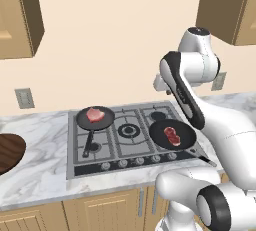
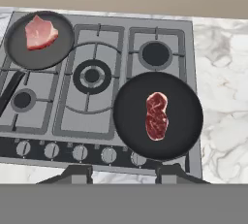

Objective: Place one of the steaks on the plate and the other in the bowl. Then place the bowl in the fridge.

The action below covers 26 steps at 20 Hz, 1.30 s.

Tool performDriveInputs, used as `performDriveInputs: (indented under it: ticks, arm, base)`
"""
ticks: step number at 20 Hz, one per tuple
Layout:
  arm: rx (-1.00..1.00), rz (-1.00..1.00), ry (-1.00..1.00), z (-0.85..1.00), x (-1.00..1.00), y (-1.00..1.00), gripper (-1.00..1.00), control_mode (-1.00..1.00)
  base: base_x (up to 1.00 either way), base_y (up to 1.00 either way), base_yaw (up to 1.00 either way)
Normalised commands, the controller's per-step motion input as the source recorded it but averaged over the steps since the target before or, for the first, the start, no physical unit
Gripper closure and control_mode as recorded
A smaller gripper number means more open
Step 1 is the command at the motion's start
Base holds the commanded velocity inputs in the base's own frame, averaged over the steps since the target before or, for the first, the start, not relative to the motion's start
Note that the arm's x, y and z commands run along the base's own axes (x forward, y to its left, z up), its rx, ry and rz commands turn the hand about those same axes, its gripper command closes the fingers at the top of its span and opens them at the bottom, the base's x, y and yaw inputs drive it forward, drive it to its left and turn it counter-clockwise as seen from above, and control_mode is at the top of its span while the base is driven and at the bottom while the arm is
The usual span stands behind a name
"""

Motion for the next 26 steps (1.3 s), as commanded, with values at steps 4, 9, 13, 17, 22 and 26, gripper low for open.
performDriveInputs:
  ticks: [4, 9, 13, 17, 22, 26]
  arm:
    - [-0.02, 0.00, 0.01, -0.14, 0.00, -0.06, -1.00, -1.00]
    - [-0.10, -0.03, 0.00, -0.72, 0.00, -0.28, -1.00, -1.00]
    - [-0.07, -0.03, 0.00, -0.63, 0.00, -0.33, -1.00, -1.00]
    - [0.00, 0.00, 0.00, -0.48, 0.07, -0.15, -1.00, -1.00]
    - [0.00, 0.00, 0.00, -0.42, 0.02, -0.03, -1.00, -1.00]
    - [0.00, 0.00, 0.09, -0.77, 0.00, -0.15, -1.00, -1.00]
  base:
    - [0.00, 0.00, 0.00]
    - [0.00, 0.00, 0.00]
    - [0.00, 0.00, 0.00]
    - [0.00, 0.00, 0.00]
    - [0.00, 0.00, 0.00]
    - [0.00, 0.00, 0.00]
